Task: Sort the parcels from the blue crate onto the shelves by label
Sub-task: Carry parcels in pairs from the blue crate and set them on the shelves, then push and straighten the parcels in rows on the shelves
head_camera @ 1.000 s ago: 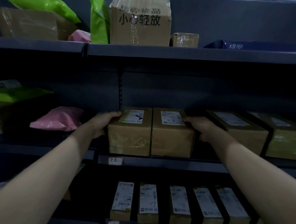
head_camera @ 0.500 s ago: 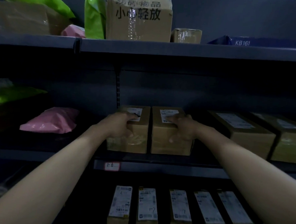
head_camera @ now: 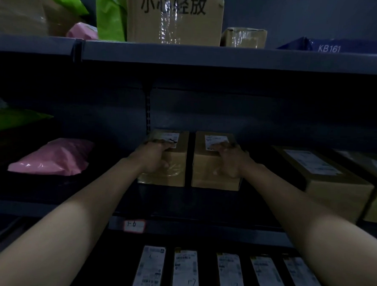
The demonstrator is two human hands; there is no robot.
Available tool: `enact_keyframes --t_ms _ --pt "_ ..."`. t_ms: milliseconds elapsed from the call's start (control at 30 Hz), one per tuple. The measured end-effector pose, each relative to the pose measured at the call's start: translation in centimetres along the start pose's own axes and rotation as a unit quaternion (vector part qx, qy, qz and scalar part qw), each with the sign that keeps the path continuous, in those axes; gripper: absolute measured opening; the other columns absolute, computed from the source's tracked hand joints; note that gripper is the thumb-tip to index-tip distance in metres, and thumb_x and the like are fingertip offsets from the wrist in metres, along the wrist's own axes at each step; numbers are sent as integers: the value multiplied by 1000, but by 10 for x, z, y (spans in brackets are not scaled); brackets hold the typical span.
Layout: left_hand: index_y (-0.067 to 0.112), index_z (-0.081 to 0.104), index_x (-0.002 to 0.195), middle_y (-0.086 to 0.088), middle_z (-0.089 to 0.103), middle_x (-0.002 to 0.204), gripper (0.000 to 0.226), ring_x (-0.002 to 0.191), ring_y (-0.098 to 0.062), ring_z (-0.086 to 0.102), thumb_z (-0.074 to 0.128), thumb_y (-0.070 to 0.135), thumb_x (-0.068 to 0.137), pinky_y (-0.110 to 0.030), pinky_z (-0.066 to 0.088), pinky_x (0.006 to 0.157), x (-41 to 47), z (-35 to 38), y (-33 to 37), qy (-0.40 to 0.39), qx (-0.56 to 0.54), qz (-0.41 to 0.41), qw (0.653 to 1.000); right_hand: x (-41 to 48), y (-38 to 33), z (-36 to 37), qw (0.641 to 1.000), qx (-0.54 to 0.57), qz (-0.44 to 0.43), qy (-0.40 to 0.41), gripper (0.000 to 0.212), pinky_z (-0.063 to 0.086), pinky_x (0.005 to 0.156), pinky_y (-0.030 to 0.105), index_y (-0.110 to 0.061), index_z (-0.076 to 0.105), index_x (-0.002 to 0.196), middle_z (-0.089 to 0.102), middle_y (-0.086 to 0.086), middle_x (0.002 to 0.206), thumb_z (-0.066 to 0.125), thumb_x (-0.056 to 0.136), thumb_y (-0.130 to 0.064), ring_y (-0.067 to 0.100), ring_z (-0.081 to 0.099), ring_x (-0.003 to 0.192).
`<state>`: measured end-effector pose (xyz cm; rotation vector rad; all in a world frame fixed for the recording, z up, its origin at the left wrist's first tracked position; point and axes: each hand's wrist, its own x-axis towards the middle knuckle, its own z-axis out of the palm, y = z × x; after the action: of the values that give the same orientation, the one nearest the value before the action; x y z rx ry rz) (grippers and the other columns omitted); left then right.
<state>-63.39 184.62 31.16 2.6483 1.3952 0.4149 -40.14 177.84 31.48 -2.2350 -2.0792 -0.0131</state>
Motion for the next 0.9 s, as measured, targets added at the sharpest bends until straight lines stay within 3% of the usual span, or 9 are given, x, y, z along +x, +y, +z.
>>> enact_keyframes --t_ms 233,433,633,800,900 --pt "27 35 144 -4 34 151 69 136 -23 32 68 18 84 -29 26 110 2 -1 -1 1 -21 -13 1000 2 2 3 1000 -9 -11 -4 88 16 113 54 -31 13 152 12 2 160 67 84 -42 31 15 143" --pt "22 15 150 -9 20 156 68 143 -27 15 52 18 93 -49 -4 117 -10 -1 32 52 131 6 990 -26 3 -6 997 -8 -8 72 77 13 115 48 -24 14 153 19 9 158 57 91 -42 33 20 141" --pt "19 41 140 -8 45 139 52 128 -28 40 56 27 91 -41 10 115 -20 0 134 172 24 161 972 -91 33 -29 979 -47 23 198 58 25 111 41 -18 36 146 45 13 143 54 93 -34 32 38 130" --pt "18 40 141 -8 40 142 54 125 -30 41 57 31 91 -37 28 105 -25 25 218 118 -63 263 956 -159 102 -42 963 -62 118 235 49 30 105 37 -17 45 140 51 13 137 53 94 -32 32 42 126" --pt "18 39 141 -7 39 143 57 125 -28 39 57 36 91 -37 27 105 -24 44 253 92 -50 277 955 -188 147 -44 956 -50 200 208 59 29 107 39 -20 38 145 41 11 147 55 92 -39 31 33 134"
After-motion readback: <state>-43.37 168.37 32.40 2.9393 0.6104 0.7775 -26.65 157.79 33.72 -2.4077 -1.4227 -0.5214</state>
